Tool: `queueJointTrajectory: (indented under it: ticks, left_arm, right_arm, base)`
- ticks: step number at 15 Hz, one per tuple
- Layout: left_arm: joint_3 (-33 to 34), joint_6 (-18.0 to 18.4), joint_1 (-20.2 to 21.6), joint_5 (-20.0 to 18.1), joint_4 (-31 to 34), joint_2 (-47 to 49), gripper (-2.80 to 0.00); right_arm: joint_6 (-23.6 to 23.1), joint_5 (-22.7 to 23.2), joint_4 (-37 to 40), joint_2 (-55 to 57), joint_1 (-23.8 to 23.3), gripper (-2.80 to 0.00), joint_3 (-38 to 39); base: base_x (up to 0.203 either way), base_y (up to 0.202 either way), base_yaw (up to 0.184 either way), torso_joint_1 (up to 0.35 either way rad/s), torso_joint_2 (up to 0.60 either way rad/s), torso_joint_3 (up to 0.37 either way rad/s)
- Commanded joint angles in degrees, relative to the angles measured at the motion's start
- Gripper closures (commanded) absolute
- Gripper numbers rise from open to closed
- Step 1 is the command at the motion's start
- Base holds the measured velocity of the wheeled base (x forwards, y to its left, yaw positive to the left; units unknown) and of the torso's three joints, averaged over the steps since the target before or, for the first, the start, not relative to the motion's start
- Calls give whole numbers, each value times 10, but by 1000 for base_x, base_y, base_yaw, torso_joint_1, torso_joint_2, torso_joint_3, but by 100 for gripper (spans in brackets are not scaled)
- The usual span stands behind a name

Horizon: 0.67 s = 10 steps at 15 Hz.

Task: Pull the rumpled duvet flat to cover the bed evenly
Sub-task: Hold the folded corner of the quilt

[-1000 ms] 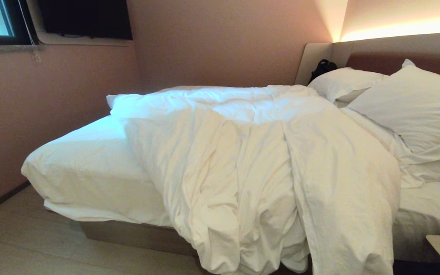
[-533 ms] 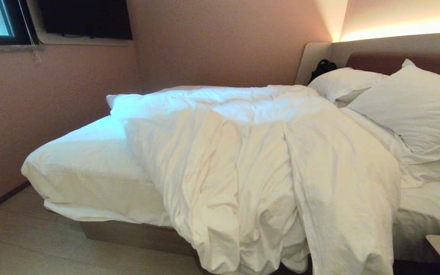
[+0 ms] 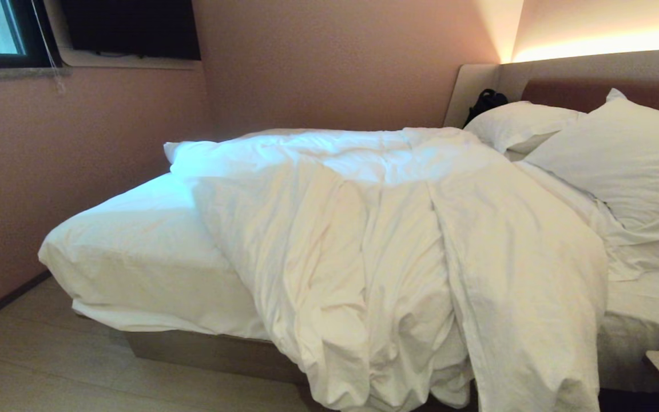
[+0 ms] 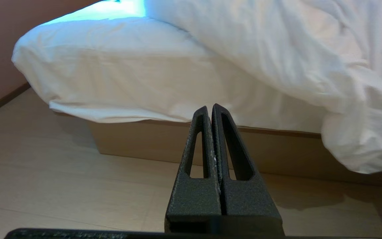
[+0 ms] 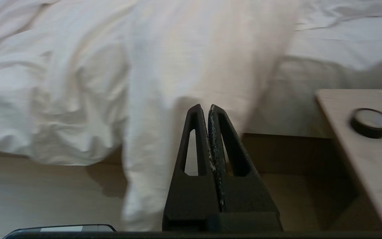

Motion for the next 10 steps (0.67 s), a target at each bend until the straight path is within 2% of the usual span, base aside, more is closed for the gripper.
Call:
queueJointTrajectory:
  ticks: [1, 4, 10]
  left_arm:
    - [0, 0, 0, 0, 0, 0, 0]
    - [0, 0, 0, 0, 0, 0, 0]
    - [0, 0, 0, 0, 0, 0, 0]
  right_arm:
    - [0, 0, 0, 1, 0, 0, 0]
    - [1, 0, 0, 1, 0, 0, 0]
    - [-5, 1, 3, 1, 0, 0, -1]
  base:
    - [0, 197, 4, 6, -1, 6]
    - [0, 127, -1, 3, 4, 2]
    - [0, 0, 0, 0, 0, 0]
